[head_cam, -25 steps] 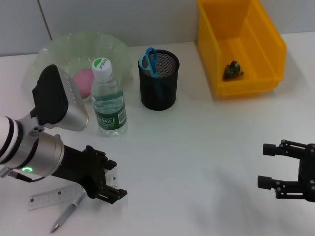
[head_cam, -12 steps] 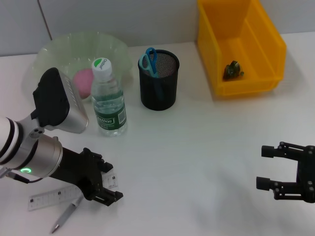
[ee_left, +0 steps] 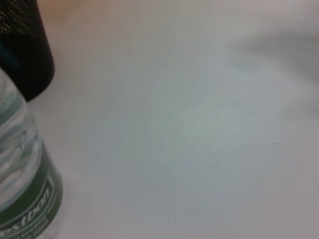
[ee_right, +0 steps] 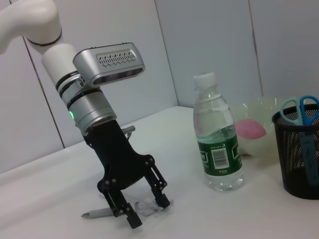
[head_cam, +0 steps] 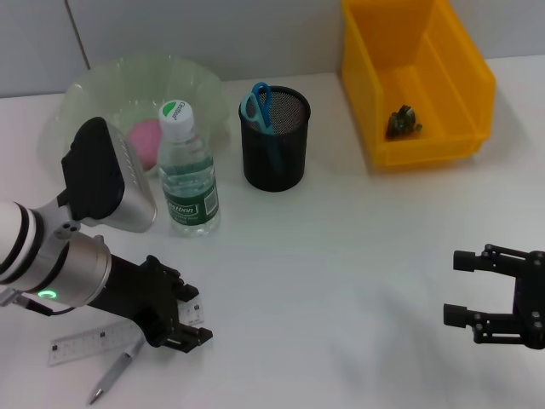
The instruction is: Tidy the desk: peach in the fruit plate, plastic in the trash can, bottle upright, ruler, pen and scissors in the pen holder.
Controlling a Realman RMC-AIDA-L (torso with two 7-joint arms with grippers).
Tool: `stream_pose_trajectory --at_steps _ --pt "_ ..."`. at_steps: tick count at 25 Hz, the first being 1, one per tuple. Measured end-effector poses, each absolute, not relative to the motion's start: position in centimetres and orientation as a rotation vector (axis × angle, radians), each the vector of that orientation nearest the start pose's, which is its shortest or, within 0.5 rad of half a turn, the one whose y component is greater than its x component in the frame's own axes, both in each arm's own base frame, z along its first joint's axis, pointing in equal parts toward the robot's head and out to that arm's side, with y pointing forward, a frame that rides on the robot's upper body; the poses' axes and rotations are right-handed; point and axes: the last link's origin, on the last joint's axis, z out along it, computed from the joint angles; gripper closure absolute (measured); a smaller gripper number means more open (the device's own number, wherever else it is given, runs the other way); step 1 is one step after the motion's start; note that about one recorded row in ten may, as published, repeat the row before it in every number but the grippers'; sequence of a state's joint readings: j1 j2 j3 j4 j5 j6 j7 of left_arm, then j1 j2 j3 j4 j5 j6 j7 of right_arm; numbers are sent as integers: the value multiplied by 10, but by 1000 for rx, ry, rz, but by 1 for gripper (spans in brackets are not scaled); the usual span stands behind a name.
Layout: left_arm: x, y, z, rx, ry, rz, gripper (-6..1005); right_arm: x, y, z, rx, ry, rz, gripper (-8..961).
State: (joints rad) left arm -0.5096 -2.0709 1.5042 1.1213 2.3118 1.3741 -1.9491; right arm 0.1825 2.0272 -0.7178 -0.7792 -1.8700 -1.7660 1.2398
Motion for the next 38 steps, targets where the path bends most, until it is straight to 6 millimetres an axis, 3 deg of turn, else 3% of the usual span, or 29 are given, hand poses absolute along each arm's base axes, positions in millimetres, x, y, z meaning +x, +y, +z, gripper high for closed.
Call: stream_pose_trajectory --at_steps 19,24,26,31,33,38 --pt "-213 325 -60 -2996 -285 430 398 331 231 44 -2637 628 731 122" --pt "-208 322 -57 -3007 -264 422 606 330 230 44 -2639 631 735 122" --pt "-205 320 -55 -3009 -251 407 606 330 230 44 -2639 631 736 122" --pt "-185 316 -44 -3012 -195 279 607 329 231 45 -2618 631 758 123" --pt "-163 312 -31 -3002 -157 110 607 329 230 49 -2594 620 780 123" --pt "-135 308 -15 -2939 -106 -112 607 325 226 54 -2553 547 856 123"
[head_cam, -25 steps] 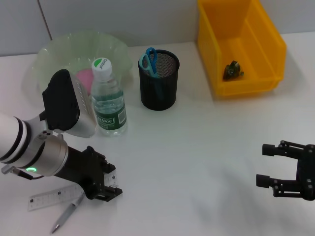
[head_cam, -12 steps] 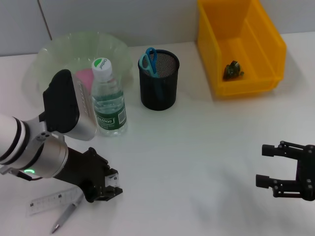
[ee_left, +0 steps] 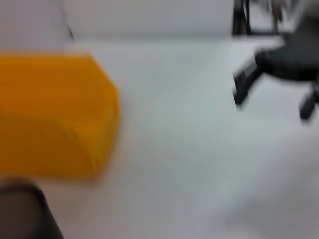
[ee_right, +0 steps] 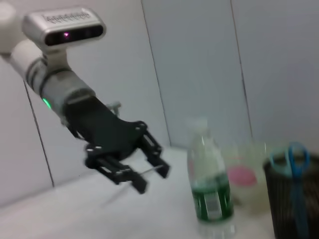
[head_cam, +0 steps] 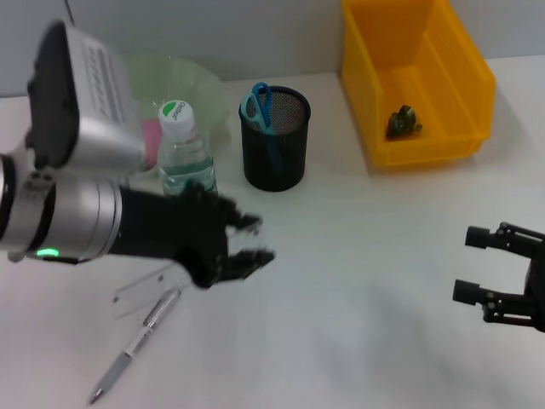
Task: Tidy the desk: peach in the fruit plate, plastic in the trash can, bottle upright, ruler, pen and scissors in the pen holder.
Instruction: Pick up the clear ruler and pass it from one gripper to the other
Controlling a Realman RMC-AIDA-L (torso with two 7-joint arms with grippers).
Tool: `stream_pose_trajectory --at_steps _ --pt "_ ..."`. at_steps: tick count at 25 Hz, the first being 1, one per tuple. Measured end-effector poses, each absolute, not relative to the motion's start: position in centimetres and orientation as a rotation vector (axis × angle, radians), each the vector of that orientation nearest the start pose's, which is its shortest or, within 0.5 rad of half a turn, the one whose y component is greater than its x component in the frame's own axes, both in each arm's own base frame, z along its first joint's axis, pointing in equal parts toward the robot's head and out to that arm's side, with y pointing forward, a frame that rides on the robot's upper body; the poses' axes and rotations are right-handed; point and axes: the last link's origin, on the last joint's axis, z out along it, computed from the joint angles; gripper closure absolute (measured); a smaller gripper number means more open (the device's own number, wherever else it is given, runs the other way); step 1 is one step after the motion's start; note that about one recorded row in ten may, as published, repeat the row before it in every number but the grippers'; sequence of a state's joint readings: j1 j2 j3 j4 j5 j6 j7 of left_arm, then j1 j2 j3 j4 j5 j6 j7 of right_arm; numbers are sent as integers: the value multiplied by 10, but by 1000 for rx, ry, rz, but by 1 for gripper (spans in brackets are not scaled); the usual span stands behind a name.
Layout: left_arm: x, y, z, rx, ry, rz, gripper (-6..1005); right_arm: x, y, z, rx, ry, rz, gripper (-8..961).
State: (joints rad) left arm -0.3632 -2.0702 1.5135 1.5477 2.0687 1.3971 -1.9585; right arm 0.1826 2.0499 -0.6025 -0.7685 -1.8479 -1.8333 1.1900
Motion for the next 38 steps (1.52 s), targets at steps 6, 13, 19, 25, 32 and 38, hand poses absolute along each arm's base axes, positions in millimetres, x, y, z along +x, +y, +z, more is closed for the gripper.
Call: stream_pose_trajectory --at_steps 6,13,19,25,32,38 --pt "-112 309 -4 -2769 -63 -499 607 320 216 50 -2459 422 986 123" --pt "-112 315 -5 -2538 -72 -844 607 313 218 35 -2331 341 1143 123" --pt "-129 322 -26 -2399 -116 -956 607 294 220 -2 -2202 315 1308 123" --pt "-139 321 -40 -2337 -120 -996 607 280 223 -31 -2110 291 1305 123" --pt "-146 319 -51 -2296 -113 -1004 606 262 243 -61 -2054 343 1231 123" --pt "-146 318 -56 -2292 -119 -1011 606 250 250 -78 -2091 383 1212 124"
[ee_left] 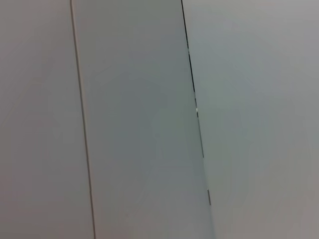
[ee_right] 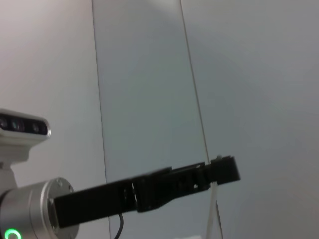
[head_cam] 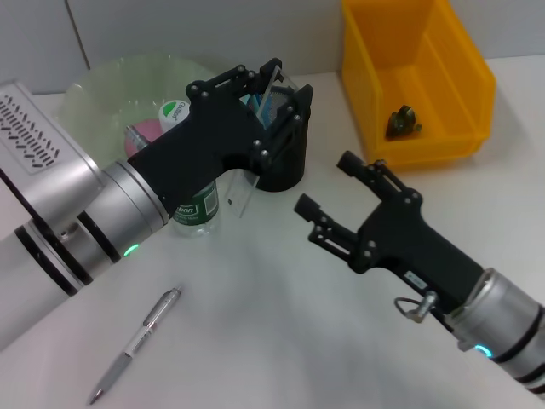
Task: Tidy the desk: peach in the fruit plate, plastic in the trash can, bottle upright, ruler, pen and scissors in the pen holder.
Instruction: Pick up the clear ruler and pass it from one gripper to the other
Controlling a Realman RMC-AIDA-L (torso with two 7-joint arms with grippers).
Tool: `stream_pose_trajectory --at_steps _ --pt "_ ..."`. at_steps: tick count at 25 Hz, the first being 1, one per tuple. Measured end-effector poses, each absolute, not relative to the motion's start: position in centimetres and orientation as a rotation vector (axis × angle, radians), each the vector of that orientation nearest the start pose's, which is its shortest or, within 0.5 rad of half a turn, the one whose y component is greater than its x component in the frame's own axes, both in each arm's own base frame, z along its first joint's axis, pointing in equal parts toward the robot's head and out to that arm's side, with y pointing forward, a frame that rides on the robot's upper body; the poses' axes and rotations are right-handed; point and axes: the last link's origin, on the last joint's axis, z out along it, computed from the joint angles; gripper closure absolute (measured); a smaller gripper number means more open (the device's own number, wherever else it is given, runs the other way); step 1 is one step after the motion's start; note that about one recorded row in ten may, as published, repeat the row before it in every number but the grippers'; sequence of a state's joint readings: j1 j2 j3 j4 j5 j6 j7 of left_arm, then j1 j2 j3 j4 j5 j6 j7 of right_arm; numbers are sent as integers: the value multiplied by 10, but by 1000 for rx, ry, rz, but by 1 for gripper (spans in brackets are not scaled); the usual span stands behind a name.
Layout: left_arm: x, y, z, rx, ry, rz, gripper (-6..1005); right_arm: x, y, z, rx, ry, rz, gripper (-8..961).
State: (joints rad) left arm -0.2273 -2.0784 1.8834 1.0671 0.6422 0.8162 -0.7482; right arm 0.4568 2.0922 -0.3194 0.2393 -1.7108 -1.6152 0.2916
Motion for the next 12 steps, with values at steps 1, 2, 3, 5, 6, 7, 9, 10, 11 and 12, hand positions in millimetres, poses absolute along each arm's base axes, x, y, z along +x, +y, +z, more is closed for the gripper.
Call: stream_pose_trajectory --at_steps 1,2,3,5,6,7,9,10,11,12 --pt "-147 316 -62 -2281 -122 -1019 606 247 252 -83 -2083 391 1189 124" --pt "-146 314 -63 -2276 -124 -1032 606 247 252 -83 -2083 391 1189 124" --pt "-146 314 -63 -2274 -124 -1036 606 246 253 -85 -2073 397 1181 124" --pt "-145 311 -65 -2264 -116 -1047 606 243 254 -89 -2053 411 1167 124" --pt "-144 309 -67 -2248 -106 -1053 606 241 255 -91 -2035 427 1160 124" --pt "-144 309 -67 -2248 -106 -1053 606 241 255 -91 -2035 427 1160 124" --pt "-144 306 -69 -2227 -99 -1061 606 238 257 -95 -2030 451 1149 124" --pt "-144 306 -69 -2227 -99 -1061 606 238 257 -95 -2030 451 1149 124" --pt "-145 305 -70 -2225 -100 -1063 606 237 257 -97 -2036 456 1149 124" --pt "-145 305 -70 -2225 -100 -1063 606 236 258 -98 -2040 460 1150 124"
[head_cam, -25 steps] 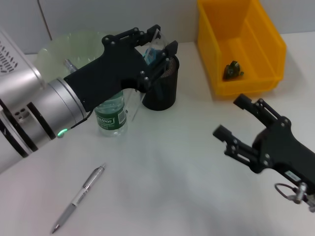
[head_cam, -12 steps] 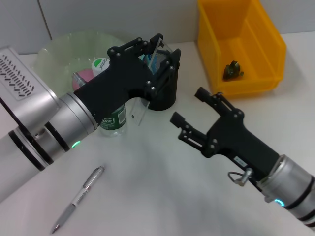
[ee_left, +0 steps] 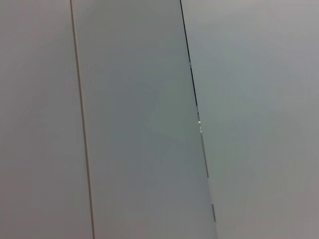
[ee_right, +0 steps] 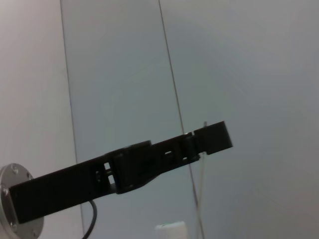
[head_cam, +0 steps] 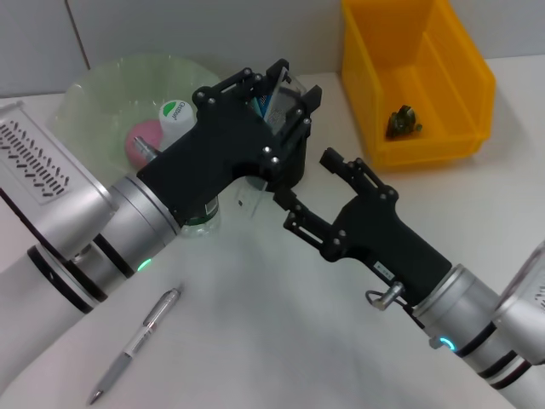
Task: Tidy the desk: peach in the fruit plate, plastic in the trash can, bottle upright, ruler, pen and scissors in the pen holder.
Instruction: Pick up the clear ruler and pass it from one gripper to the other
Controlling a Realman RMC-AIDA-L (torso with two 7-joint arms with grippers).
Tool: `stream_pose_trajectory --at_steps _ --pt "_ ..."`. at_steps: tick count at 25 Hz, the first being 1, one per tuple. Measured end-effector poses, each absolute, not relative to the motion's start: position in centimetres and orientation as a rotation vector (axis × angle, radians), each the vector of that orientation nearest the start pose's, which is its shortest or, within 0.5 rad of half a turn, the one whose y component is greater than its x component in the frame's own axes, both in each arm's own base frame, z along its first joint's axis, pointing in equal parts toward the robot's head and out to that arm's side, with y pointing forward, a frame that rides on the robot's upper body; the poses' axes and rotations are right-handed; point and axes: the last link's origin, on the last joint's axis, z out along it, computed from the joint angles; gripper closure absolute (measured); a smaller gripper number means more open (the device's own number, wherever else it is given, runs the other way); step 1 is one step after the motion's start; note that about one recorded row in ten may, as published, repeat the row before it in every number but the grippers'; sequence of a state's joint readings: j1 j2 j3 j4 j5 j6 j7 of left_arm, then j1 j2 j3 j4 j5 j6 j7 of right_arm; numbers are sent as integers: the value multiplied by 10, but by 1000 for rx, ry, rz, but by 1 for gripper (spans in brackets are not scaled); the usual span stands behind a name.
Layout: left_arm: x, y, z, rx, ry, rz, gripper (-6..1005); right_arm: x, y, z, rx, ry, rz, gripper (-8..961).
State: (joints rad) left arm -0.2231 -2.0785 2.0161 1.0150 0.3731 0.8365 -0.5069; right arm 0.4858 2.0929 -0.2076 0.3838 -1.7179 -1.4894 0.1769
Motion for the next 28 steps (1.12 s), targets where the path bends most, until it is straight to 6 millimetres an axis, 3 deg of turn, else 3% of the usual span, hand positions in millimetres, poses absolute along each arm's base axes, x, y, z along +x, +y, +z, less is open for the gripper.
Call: stream_pose_trajectory --at_steps 19,28 --pt "-147 297 -82 -2223 -84 -1052 606 219 261 -110 -2041 482 1141 124" --pt "-146 293 -84 -2232 -90 -1070 607 220 262 -110 -2031 502 1138 259"
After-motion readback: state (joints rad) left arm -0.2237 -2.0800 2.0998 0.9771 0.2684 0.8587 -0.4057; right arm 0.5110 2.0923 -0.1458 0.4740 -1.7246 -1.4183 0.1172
